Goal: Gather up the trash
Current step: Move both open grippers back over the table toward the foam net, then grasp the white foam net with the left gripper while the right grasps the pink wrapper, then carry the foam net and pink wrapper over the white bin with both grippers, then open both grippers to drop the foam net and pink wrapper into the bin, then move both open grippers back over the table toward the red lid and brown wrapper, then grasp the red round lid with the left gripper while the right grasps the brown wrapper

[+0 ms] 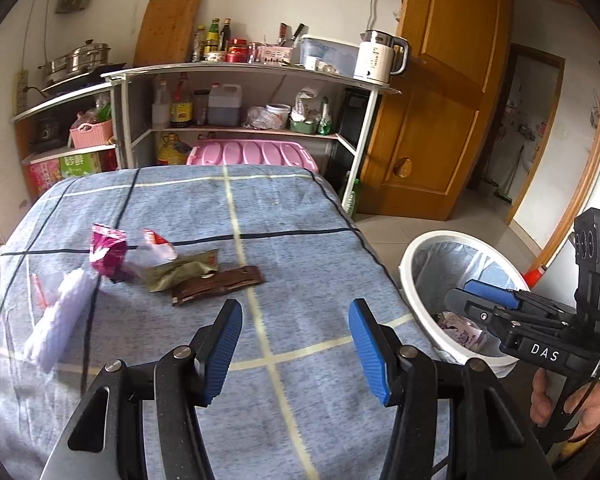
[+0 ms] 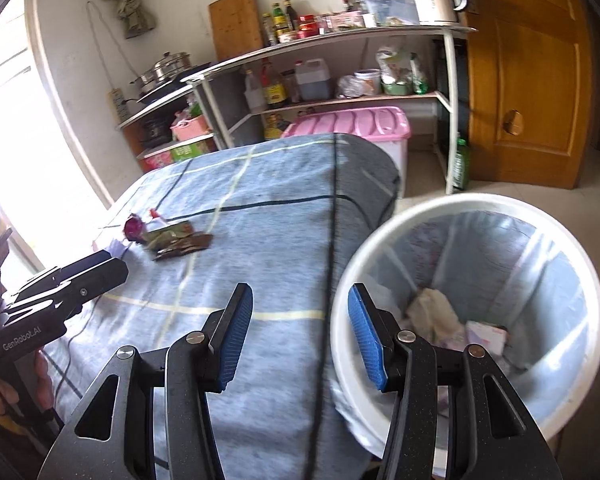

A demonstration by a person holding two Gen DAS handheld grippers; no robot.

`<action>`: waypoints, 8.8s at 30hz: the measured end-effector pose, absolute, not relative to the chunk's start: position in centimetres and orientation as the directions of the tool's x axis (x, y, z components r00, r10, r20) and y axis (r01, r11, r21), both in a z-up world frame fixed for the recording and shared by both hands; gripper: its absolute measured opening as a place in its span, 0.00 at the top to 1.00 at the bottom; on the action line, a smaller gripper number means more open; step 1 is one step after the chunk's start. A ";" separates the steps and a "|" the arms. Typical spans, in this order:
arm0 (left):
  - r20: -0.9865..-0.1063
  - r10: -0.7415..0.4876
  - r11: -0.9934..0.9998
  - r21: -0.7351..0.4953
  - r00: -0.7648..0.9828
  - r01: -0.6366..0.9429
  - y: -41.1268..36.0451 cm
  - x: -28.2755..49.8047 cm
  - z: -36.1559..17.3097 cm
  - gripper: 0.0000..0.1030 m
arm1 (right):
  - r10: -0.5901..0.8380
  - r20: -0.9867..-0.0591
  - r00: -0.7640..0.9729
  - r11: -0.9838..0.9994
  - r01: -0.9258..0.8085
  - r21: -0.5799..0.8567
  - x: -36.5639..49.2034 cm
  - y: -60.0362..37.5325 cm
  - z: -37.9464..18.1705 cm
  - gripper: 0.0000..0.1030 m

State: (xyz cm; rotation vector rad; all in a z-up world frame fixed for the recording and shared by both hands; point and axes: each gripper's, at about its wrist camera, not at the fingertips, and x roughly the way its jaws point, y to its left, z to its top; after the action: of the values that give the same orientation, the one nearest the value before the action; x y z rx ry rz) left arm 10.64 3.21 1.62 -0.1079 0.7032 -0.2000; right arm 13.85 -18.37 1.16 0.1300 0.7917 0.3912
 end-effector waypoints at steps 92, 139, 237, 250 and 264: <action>-0.693 -0.107 0.965 -0.245 0.713 -0.094 20.7 10.3 -3.2 0.73 | 0.693 -0.615 0.376 0.661 -0.671 0.336 20.8 5.5 0.4 0.78; -0.647 -0.431 0.900 -0.256 0.630 0.353 -4.4 13.8 1.6 0.73 | 0.447 -0.578 0.683 0.894 -0.314 0.320 14.6 -23.9 4.1 0.77; -0.692 0.023 0.967 -0.167 0.721 -0.191 21.2 12.8 -1.5 0.45 | 0.477 -0.693 0.541 0.861 -0.445 0.246 20.2 -4.8 -0.6 0.53; -0.716 0.022 0.951 -0.201 0.698 -0.237 25.7 14.8 -3.6 0.43 | 0.512 -0.725 0.461 0.816 -0.524 0.243 24.4 -0.7 -3.0 0.48; -0.736 -0.043 0.958 -0.222 0.676 -0.181 25.4 16.7 -4.8 0.41 | 0.585 -0.761 0.280 0.693 -0.661 0.289 22.5 0.6 -4.5 0.47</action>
State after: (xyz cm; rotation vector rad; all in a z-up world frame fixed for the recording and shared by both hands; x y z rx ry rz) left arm 16.69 25.38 -4.80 -0.2888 0.8283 0.0789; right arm 22.48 0.59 -4.49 -0.0893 0.9792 0.8367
